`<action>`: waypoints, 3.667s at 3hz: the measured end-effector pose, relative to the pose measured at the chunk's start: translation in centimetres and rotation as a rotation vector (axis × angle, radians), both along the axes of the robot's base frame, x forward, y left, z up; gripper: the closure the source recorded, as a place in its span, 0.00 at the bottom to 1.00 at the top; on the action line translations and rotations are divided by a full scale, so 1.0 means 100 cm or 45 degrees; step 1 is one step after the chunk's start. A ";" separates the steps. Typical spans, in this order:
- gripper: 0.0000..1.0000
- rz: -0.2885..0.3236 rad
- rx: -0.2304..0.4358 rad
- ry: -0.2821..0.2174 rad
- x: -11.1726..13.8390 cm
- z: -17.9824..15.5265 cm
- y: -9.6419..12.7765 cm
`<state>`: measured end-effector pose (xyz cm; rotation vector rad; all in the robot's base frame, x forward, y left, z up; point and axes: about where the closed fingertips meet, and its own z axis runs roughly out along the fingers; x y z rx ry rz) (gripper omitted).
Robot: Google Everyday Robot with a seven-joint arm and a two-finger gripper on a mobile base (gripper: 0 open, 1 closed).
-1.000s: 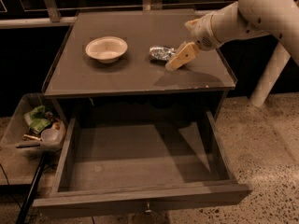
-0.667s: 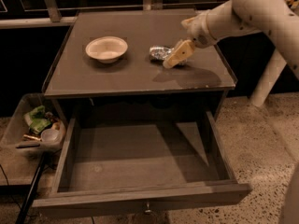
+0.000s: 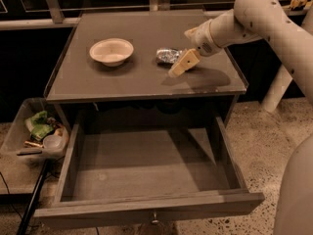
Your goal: Place redbull can into top drawer
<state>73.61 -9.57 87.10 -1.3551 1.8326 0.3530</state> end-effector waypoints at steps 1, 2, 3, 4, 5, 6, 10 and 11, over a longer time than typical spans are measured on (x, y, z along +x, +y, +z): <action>0.00 0.005 -0.009 0.047 0.000 -0.018 0.004; 0.00 0.005 -0.009 0.047 0.000 -0.018 0.004; 0.18 0.005 -0.009 0.047 0.000 -0.018 0.004; 0.41 0.005 -0.009 0.047 0.000 -0.018 0.004; 0.64 0.005 -0.009 0.047 0.000 -0.018 0.004; 0.88 0.005 -0.009 0.047 0.000 -0.018 0.004; 1.00 -0.012 -0.008 0.043 -0.028 -0.003 -0.005; 1.00 -0.018 0.025 -0.034 -0.054 0.022 -0.014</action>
Offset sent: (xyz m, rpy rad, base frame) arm -0.0013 0.0000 -0.0228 -0.0154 0.0512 -0.0135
